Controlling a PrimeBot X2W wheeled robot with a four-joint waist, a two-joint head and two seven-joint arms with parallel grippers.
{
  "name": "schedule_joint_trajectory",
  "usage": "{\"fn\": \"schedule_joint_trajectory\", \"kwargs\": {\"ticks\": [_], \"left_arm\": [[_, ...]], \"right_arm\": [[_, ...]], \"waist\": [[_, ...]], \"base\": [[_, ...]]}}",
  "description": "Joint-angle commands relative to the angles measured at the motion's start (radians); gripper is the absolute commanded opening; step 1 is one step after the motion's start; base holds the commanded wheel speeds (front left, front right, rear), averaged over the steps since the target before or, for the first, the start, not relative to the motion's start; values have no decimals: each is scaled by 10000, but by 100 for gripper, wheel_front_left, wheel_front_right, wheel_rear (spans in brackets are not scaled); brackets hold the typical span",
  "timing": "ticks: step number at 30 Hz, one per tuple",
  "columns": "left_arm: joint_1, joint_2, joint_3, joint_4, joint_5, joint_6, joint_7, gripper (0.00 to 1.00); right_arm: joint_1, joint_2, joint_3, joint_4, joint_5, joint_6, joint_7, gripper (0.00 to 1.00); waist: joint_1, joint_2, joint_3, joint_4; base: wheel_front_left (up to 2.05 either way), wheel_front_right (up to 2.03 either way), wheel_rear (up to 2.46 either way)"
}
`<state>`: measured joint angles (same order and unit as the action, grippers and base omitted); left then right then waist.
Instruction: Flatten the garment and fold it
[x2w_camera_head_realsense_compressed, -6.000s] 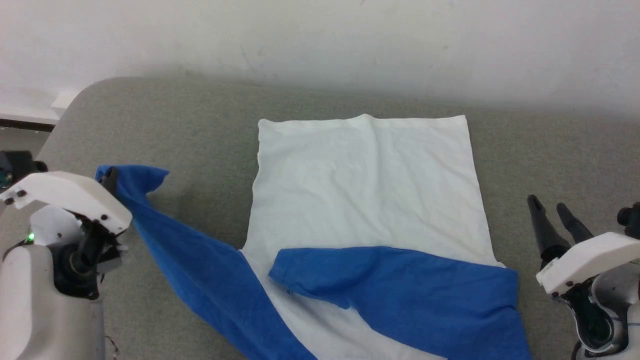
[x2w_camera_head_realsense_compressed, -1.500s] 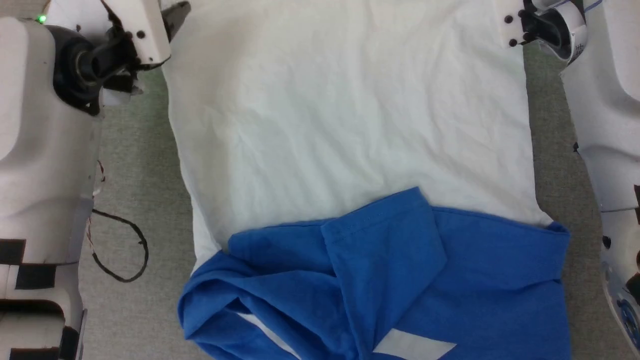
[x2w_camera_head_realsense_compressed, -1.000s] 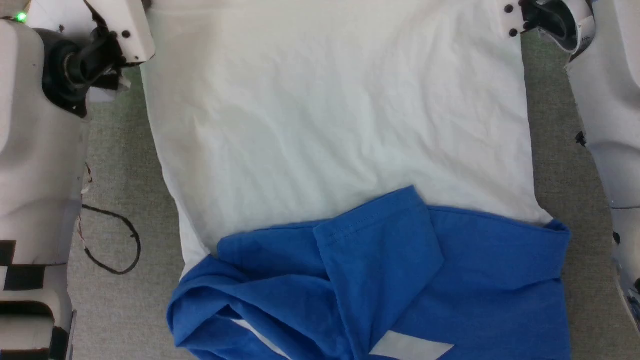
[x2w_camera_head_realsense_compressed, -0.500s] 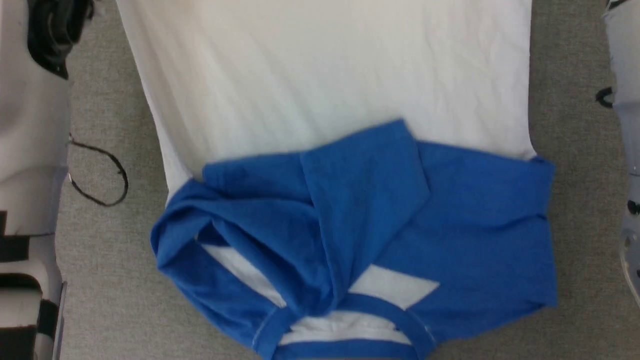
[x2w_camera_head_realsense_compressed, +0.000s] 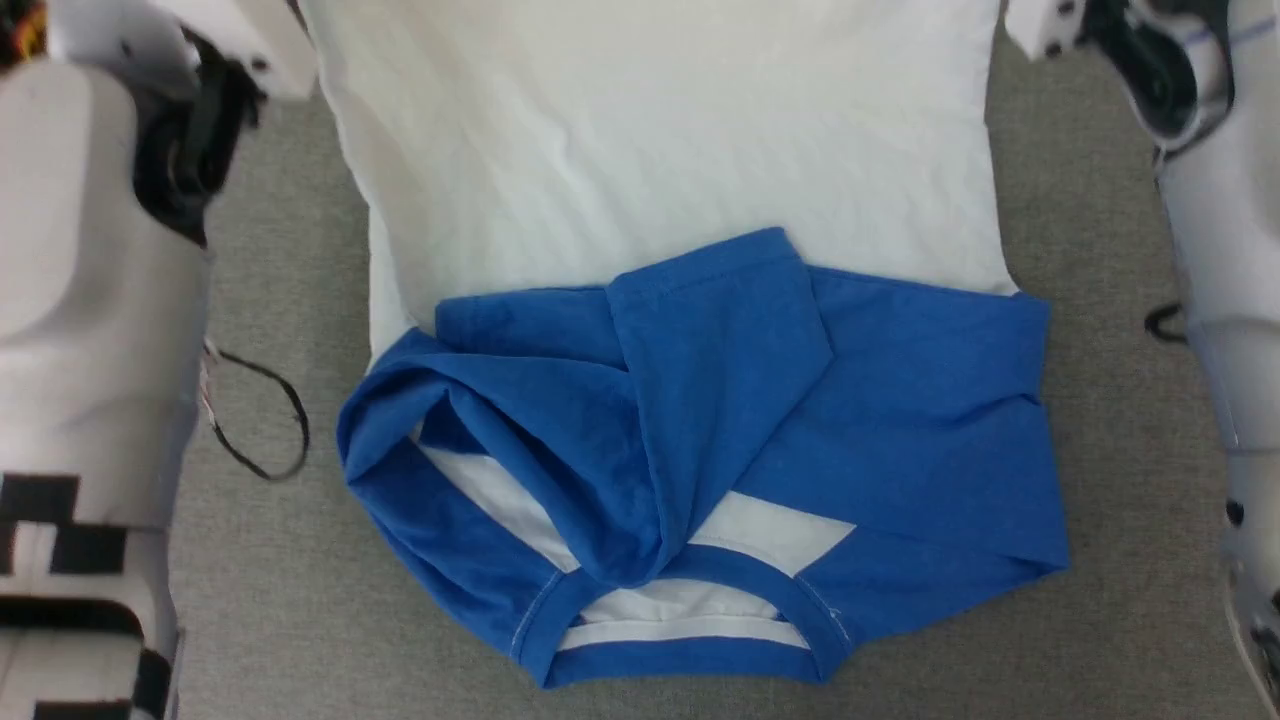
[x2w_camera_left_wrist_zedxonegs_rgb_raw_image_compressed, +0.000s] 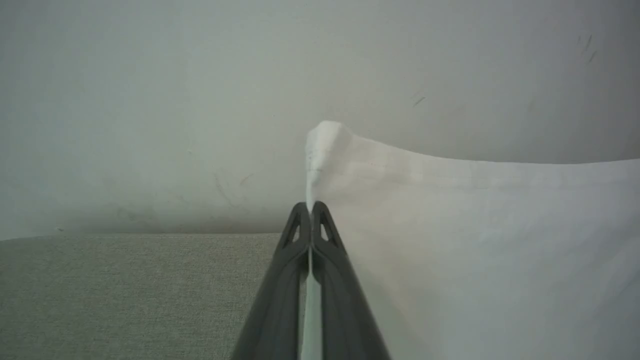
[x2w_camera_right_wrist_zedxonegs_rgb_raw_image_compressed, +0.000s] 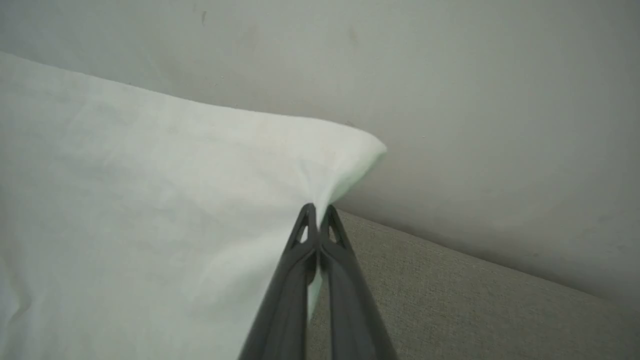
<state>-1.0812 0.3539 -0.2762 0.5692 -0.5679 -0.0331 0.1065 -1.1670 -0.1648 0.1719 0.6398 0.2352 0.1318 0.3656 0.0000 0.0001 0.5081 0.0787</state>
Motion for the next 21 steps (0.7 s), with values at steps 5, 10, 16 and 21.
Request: {"fn": "schedule_joint_trajectory", "kwargs": {"ticks": [5, 10, 16, 21], "left_arm": [[1380, -148, 282, -357, -555, -78, -350, 0], [2840, -217, 383, -1086, -969, 21, -283, 0], [5294, -125, 611, -2755, -1665, 369, 239, 0], [7427, -141, 754, -4173, -2111, 921, 603, 0]], "right_arm": [[1628, -454, -322, -570, 1187, -11, -197, 0], [3311, -561, -644, -1240, 1998, -11, -178, 0], [5534, -491, -1108, -2347, 2389, -11, -130, 0], [7435, -119, -1689, -3151, 2508, -11, 186, 0]], "waist": [[0, -1, -1874, 203], [0, -1, -2918, 250], [0, -1, -3864, 185], [0, -1, -4431, 96]], "base": [[0, 0, 0], [0, 0, 0], [0, 0, 0], [0, 0, 0]]}}
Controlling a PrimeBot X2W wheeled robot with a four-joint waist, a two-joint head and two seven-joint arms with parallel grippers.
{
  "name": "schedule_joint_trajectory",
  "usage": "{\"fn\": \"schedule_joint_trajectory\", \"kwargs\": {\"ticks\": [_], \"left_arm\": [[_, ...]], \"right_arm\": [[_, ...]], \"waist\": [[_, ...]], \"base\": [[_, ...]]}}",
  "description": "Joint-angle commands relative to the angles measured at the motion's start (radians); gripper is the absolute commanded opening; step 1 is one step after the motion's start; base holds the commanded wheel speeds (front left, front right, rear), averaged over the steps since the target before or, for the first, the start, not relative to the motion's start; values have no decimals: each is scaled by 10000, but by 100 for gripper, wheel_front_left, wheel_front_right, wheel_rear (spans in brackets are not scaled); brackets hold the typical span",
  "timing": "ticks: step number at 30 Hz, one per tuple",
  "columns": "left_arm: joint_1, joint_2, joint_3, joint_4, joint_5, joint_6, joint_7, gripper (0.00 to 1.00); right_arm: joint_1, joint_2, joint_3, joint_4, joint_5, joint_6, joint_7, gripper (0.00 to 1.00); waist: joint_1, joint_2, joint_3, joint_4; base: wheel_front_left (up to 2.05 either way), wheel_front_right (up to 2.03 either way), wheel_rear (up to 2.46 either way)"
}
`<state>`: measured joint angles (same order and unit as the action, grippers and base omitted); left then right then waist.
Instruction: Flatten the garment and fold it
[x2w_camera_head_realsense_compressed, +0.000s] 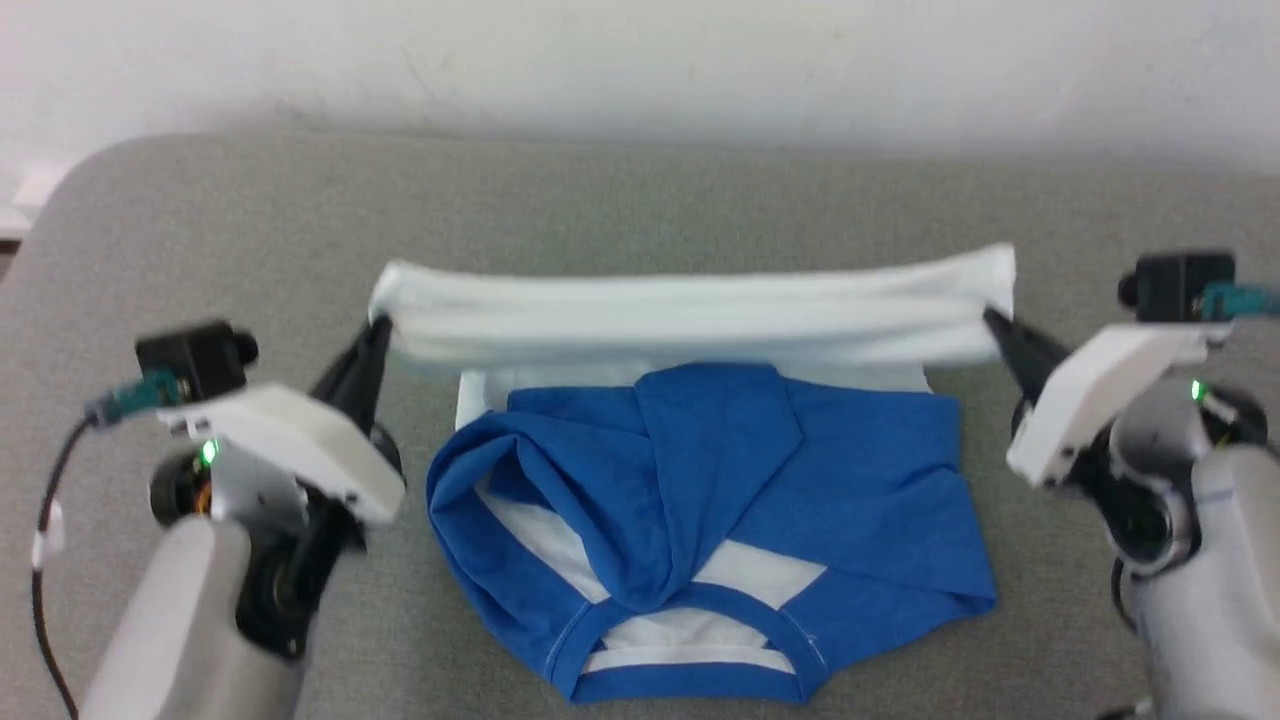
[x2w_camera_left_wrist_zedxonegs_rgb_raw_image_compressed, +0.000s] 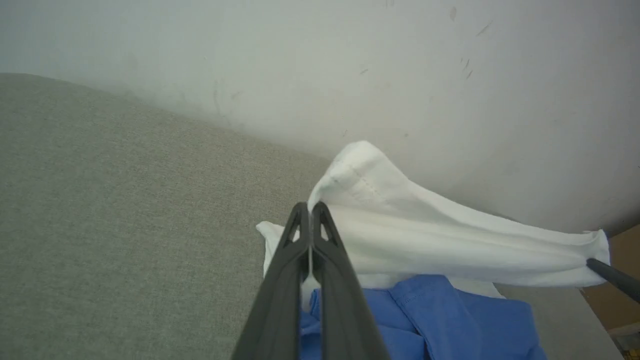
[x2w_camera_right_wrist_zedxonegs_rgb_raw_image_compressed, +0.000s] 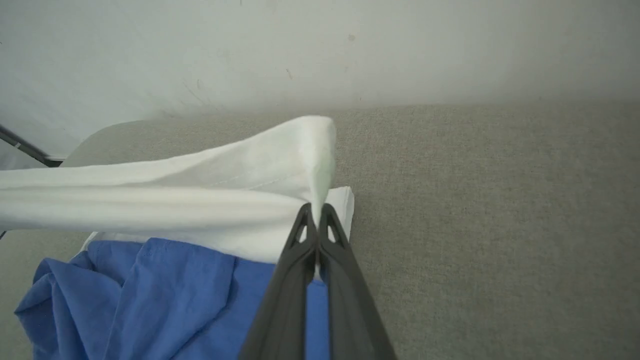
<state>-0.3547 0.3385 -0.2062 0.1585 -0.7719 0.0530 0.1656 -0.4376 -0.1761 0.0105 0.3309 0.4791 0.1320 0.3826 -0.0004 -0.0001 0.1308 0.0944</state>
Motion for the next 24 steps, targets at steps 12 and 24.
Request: {"fn": "schedule_joint_trajectory", "kwargs": {"ticks": [12, 24], "left_arm": [[3541, 35, 72, -1743, -571, 1069, 681, 0], [4298, -83, -149, -1122, -689, 1648, 1185, 0]], "right_arm": [[3117, 665, -954, -1652, -51, -13, 1056, 0], [4615, 994, -1208, -1618, -558, -13, 1531, 0]], "waist": [[4, 1, -1075, -185], [4, 1, -931, -146]], "base": [[0, 0, 0], [0, 0, 0]]}}
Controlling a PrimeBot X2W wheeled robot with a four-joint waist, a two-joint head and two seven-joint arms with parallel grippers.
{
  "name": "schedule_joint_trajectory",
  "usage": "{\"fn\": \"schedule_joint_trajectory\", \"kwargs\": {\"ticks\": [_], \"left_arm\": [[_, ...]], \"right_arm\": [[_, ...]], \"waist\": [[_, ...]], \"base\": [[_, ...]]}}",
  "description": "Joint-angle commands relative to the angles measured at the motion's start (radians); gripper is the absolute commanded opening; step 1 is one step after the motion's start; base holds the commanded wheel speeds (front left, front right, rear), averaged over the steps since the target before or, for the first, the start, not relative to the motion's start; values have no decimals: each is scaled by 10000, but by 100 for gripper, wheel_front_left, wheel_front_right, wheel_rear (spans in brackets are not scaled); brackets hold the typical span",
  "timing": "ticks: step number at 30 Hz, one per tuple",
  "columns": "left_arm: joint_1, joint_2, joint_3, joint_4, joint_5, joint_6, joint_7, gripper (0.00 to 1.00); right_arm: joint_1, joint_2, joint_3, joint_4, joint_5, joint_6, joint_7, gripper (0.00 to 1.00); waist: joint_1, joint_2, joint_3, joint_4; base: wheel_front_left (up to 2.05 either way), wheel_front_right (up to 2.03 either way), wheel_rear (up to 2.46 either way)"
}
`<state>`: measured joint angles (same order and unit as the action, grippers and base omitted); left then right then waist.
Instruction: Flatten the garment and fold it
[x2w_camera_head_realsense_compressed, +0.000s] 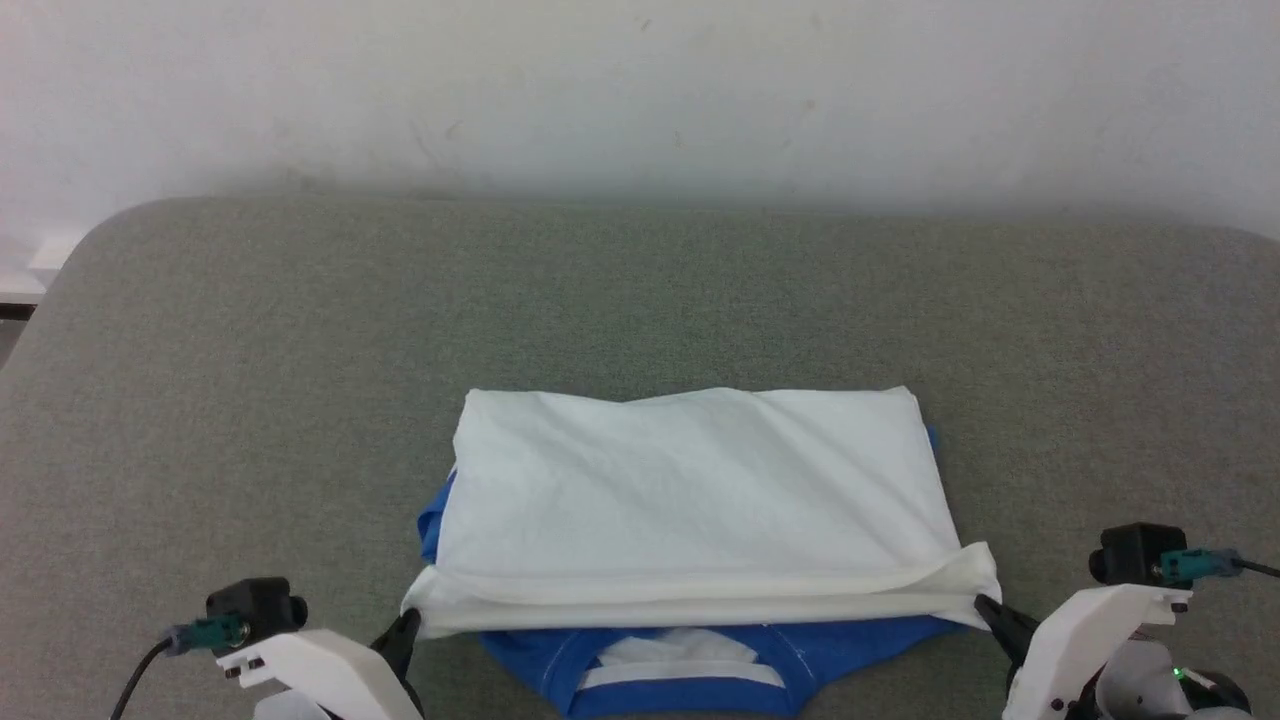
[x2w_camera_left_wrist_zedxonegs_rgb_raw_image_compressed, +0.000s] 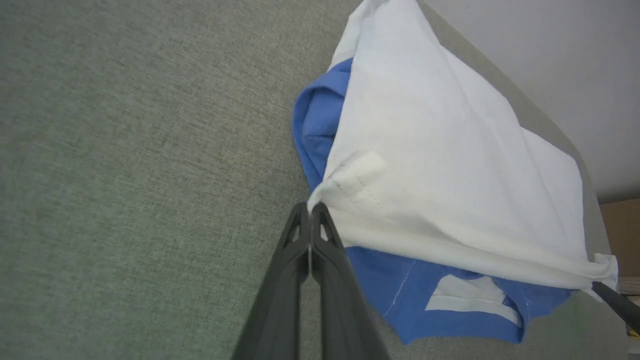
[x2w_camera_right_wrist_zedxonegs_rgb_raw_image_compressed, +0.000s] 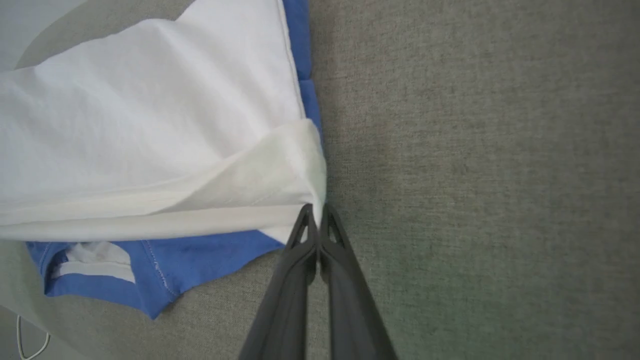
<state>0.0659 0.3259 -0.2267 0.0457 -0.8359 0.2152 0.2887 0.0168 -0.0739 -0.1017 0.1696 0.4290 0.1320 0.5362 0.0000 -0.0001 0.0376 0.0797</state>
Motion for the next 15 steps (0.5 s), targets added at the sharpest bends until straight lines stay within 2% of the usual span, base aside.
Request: {"fn": "schedule_joint_trajectory", "kwargs": {"ticks": [1, 10, 11, 12, 13, 14, 15], "left_arm": [[134, 94, 38, 53, -4, 111, 26, 0], [426, 198, -236, 163, -63, 709, 984, 0], [432, 196, -246, 169, -93, 734, 1054, 31], [435, 166, -240, 180, -151, 761, 1112, 100], [430, 169, -260, 198, -149, 804, 1169, 100], [420, 170, -276, 212, -144, 843, 1209, 100], [421, 156, -277, 223, -173, 872, 1254, 100]], "right_arm": [[120, -9, -91, 2, -60, -13, 16, 0], [403, 2, 16, -17, -328, -13, 568, 0], [428, 3, 40, -20, -321, -13, 673, 0], [462, -14, 100, -19, -332, -13, 825, 7], [486, -31, 136, -50, -331, -13, 932, 44], [501, -33, 130, -91, -321, -13, 987, 100], [514, -34, 110, -140, -315, -13, 1032, 100]], "waist": [[0, 1, 2, -2], [0, 1, -55, 5], [0, 1, -62, 0], [0, 1, -69, 0], [0, 1, -68, 3], [0, 1, -77, 4], [0, 1, -94, 0]], "base": [[0, 0, 0], [0, 0, 0], [0, 0, 0], [0, 0, 0], [0, 0, 0], [0, 0, 0], [0, 0, 0]]}}
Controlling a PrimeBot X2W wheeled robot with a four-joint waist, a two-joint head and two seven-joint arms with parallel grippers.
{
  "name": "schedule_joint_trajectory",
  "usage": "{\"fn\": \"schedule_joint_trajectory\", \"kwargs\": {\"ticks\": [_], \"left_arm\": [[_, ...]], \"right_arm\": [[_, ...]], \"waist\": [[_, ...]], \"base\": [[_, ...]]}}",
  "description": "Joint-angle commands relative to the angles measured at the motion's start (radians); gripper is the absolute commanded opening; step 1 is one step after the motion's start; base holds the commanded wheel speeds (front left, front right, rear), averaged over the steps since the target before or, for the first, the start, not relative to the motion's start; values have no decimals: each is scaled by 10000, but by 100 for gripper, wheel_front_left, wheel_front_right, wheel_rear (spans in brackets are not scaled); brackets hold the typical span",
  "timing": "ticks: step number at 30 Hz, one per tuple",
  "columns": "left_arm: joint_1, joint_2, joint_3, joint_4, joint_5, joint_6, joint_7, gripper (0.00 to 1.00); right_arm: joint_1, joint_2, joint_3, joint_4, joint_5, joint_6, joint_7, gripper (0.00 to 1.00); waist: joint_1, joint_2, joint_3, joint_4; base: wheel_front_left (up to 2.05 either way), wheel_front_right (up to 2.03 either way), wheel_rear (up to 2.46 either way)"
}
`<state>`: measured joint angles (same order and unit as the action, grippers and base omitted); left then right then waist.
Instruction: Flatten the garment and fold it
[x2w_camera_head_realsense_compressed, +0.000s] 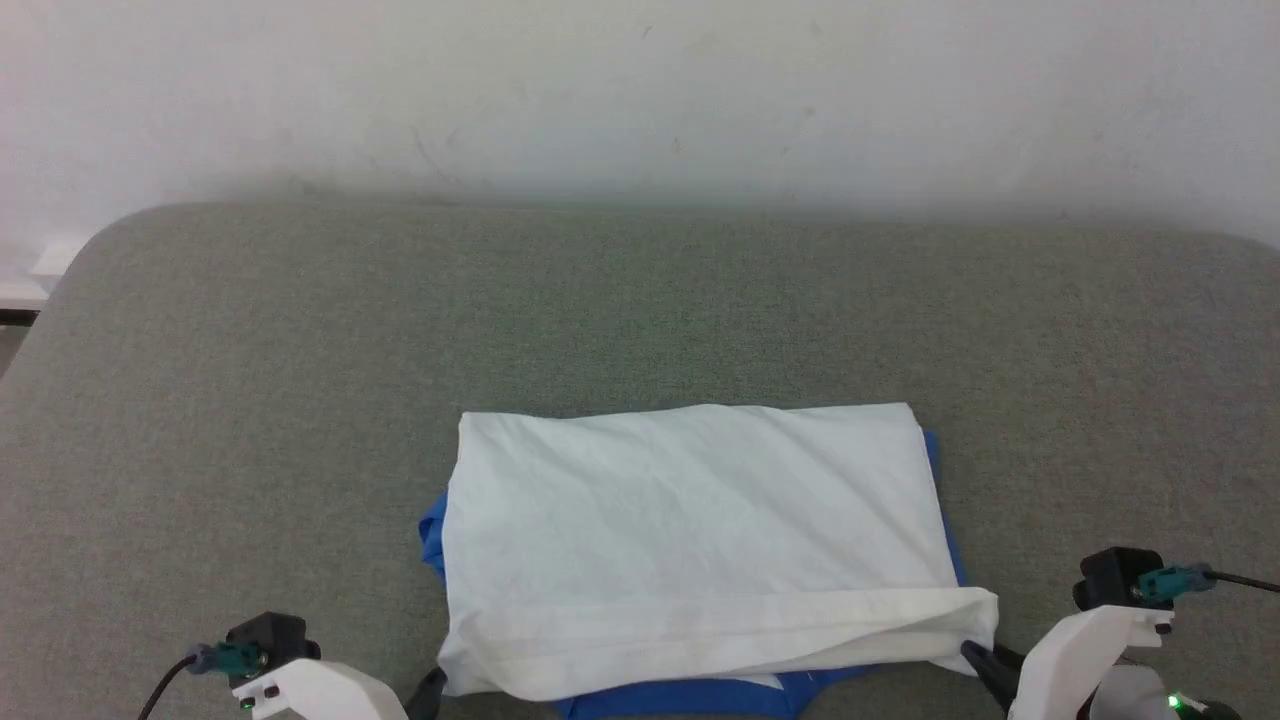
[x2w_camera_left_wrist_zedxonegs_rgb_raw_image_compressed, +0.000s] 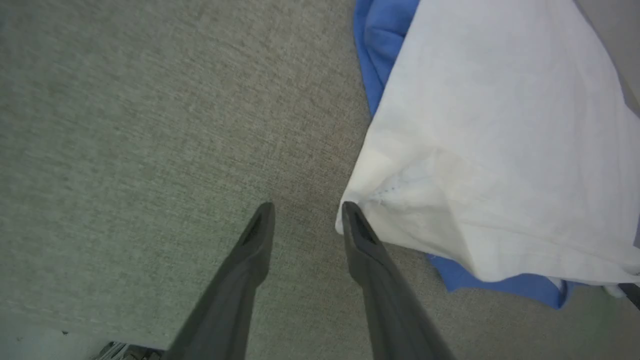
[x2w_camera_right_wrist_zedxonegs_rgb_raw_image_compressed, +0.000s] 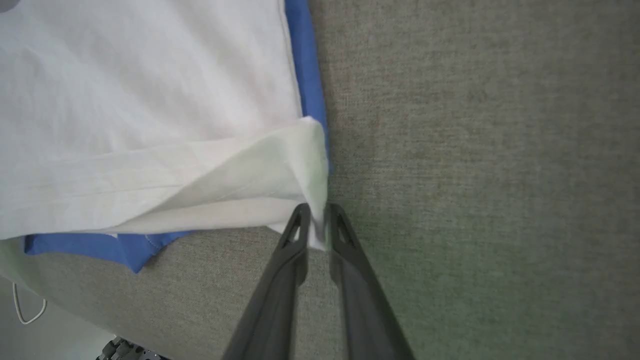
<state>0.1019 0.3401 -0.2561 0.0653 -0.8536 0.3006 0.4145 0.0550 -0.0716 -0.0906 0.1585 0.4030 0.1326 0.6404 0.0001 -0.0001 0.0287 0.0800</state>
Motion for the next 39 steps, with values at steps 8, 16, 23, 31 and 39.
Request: {"fn": "schedule_joint_trajectory", "kwargs": {"ticks": [8, 16, 23, 31, 39], "left_arm": [[-91, 422, 546, -648, 162, 376, -244, 100], [-896, 675, 1038, -1881, 1724, -262, -3511, 100], [-1862, 438, 570, -1579, 3892, -960, -6637, 100], [-2431, -563, 975, -1682, 5125, -1706, -6758, 100], [-2593, -1389, 1653, -1123, 5348, -2548, -6761, 100]], "right_arm": [[203, -67, -730, -1421, 770, -19, 787, 100], [-973, -819, -776, -2318, 969, -19, 1995, 100], [-2137, -2157, 920, -770, 1677, -19, 2471, 100], [-2913, -2719, 2143, 731, 2285, -19, 2164, 100], [-3417, -2519, 3601, 1752, 3071, -19, 1605, 100]], "waist": [[-1, 1, -112, 43], [-1, 1, 188, -55], [-1, 1, 799, 229], [-1, 1, 1478, 586], [-1, 1, 1783, 671]], "base": [[0, 0, 0], [0, 0, 0], [0, 0, 0], [0, 0, 0], [0, 0, 0]]}}
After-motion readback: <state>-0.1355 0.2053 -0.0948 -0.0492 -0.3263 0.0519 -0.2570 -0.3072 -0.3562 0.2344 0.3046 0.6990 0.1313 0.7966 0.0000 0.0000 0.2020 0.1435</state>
